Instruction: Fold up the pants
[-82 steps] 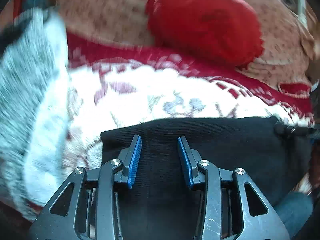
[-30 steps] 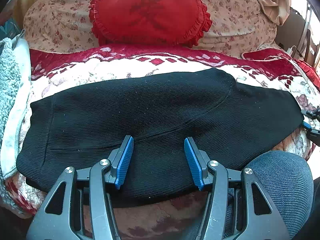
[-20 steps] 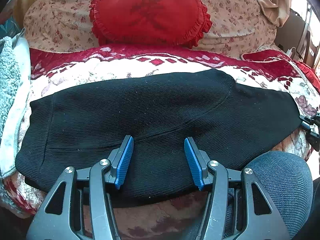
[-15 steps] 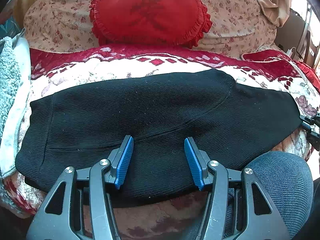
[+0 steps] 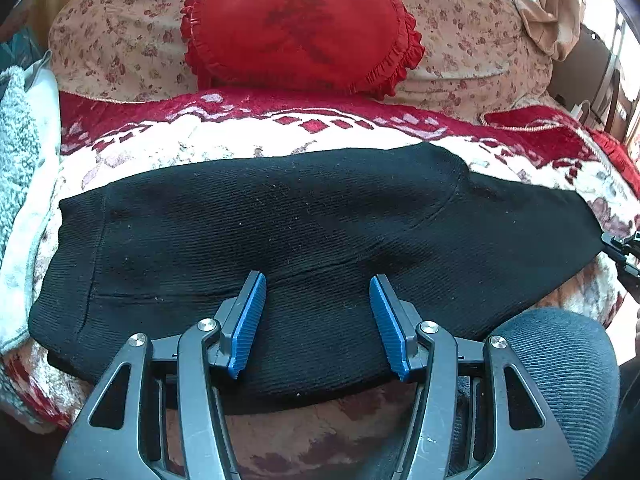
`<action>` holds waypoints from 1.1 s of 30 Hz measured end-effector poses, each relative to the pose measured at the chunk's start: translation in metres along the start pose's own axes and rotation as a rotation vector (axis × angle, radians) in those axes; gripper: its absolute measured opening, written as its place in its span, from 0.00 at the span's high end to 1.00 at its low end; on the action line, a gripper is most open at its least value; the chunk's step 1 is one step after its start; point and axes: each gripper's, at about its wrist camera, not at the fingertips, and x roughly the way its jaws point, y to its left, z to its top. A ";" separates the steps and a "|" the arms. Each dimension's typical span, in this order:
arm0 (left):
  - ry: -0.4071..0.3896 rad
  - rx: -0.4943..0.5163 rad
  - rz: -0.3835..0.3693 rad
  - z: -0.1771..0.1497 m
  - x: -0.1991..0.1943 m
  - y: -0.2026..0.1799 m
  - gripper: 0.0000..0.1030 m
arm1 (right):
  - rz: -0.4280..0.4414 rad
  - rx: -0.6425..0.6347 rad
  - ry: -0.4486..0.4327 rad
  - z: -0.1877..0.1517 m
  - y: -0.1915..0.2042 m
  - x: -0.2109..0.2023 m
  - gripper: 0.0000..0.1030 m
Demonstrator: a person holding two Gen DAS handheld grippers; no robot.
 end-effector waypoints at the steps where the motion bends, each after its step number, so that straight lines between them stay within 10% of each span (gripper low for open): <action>1: -0.010 -0.011 -0.002 0.000 -0.003 0.001 0.48 | 0.010 -0.056 -0.022 -0.001 0.012 -0.004 0.93; 12: -0.028 0.008 0.059 -0.005 -0.006 -0.006 0.48 | 0.468 -0.625 0.228 -0.082 0.192 0.051 0.93; 20: -0.027 0.009 0.057 -0.007 -0.006 -0.006 0.48 | 0.448 -0.800 0.471 -0.147 0.247 0.118 0.93; 33: -0.028 0.028 0.059 -0.005 -0.006 -0.009 0.48 | 0.310 -0.765 0.689 -0.171 0.221 0.167 0.88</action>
